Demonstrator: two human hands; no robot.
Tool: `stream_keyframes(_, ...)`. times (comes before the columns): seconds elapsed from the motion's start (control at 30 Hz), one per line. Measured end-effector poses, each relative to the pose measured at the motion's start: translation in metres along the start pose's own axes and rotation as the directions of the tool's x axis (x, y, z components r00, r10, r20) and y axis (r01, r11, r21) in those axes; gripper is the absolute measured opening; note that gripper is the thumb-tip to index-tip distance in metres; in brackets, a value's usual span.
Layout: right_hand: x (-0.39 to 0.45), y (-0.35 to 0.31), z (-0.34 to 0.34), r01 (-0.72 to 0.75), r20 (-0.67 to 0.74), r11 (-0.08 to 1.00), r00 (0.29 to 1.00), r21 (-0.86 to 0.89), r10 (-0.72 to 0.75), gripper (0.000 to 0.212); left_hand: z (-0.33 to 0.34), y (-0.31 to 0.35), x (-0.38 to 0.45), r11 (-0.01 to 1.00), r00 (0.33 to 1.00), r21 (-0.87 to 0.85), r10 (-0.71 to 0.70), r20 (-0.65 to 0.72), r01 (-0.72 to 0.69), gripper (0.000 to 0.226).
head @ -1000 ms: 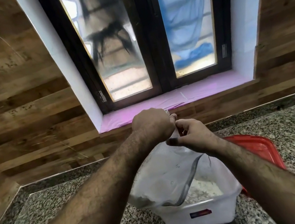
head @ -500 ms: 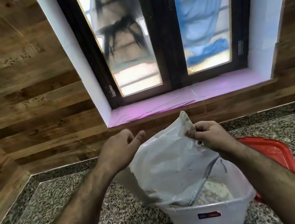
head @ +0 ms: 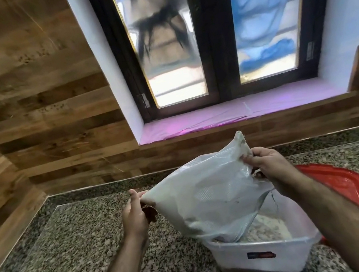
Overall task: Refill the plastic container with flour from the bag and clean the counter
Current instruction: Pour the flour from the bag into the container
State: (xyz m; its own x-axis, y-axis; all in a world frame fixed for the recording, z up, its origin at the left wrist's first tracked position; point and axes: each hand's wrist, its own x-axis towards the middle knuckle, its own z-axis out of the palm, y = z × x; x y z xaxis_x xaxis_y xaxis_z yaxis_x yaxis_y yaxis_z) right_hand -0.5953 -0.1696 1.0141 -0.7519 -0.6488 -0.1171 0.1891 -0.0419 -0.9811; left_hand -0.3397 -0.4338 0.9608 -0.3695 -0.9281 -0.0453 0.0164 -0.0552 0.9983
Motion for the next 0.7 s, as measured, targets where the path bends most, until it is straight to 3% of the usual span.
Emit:
stream_keyframes(0.17,-0.005,0.003,0.003,-0.04,0.013,0.998,0.999,0.045,0.039,0.011,0.027,-0.004,-0.003,0.997,0.982,-0.065,0.029,-0.187,-0.042,0.05)
stream_keyframes(0.33,-0.01,0.001,-0.003,-0.067,0.001,0.996,0.998,0.053,0.067,0.012,0.039,0.014,-0.003,0.98,0.945,0.028,0.198,-0.261,-0.197,0.053)
stream_keyframes(0.53,-0.017,-0.009,-0.026,-0.058,-0.043,0.998,0.997,-0.033,0.057,0.013,0.052,0.047,0.005,0.894,0.88,0.182,0.439,-0.181,-0.409,0.058)
stream_keyframes(0.7,-0.023,-0.01,-0.046,-0.076,-0.088,0.986,0.994,-0.15,0.063,0.02,0.072,0.067,0.001,0.823,0.83,0.229,0.55,-0.094,-0.519,0.063)
